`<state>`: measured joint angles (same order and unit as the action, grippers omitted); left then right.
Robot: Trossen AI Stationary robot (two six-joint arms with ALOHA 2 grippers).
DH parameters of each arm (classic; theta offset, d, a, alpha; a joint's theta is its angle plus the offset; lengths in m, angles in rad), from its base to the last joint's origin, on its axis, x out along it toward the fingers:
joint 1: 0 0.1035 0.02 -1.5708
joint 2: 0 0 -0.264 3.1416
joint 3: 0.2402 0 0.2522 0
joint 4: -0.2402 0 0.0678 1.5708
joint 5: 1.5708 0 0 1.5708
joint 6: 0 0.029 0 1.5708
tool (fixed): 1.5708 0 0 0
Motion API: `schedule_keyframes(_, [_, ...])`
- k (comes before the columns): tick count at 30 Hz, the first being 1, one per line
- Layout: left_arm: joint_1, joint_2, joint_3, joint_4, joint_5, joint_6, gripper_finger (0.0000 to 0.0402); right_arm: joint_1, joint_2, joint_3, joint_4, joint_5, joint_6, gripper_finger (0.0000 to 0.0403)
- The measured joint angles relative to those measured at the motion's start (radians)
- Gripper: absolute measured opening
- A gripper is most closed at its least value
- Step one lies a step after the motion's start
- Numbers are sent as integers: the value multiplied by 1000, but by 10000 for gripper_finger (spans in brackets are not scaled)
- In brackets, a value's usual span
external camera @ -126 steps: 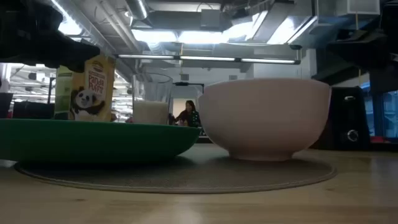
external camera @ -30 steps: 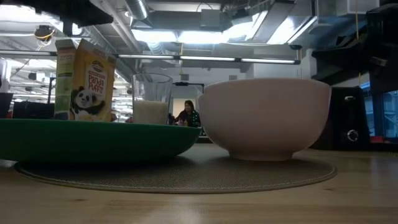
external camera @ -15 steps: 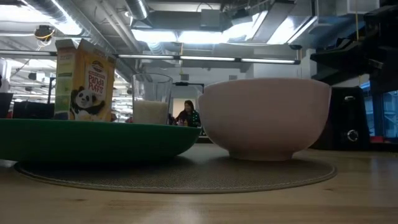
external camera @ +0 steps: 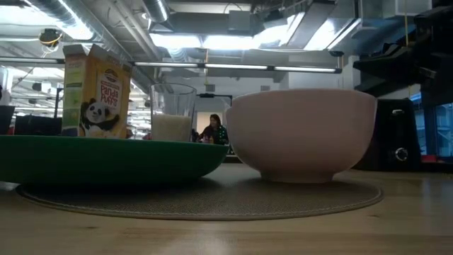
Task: Arrange a breakfast setting
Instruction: Pour the cereals from cereal box into the white bowl
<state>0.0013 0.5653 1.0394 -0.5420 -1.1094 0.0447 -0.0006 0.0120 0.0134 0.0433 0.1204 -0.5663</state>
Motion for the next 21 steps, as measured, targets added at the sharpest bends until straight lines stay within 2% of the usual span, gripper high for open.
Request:
schedule_keyframes(5, [22, 93, 51, -78, 2, -35, 207, 0, 0, 0, 4, 2, 0, 0])
schedule_keyframes(10, [129, 236, 180, -237, 12, -85, 199, 0, 0, 1, 7, 3, 0, 0])
schedule_keyframes(12, [206, 289, 261, -360, 69, -171, 194, 0, 0, 1, 7, 3, 0, 0])
schedule_keyframes(16, [371, 382, 393, -579, 245, -282, 186, 0, 0, 1, 4, 3, 0, 0])
schedule_keyframes(21, [507, 475, 455, -723, 434, -331, 177, 0, 0, 1, -1, 3, 0, 0])
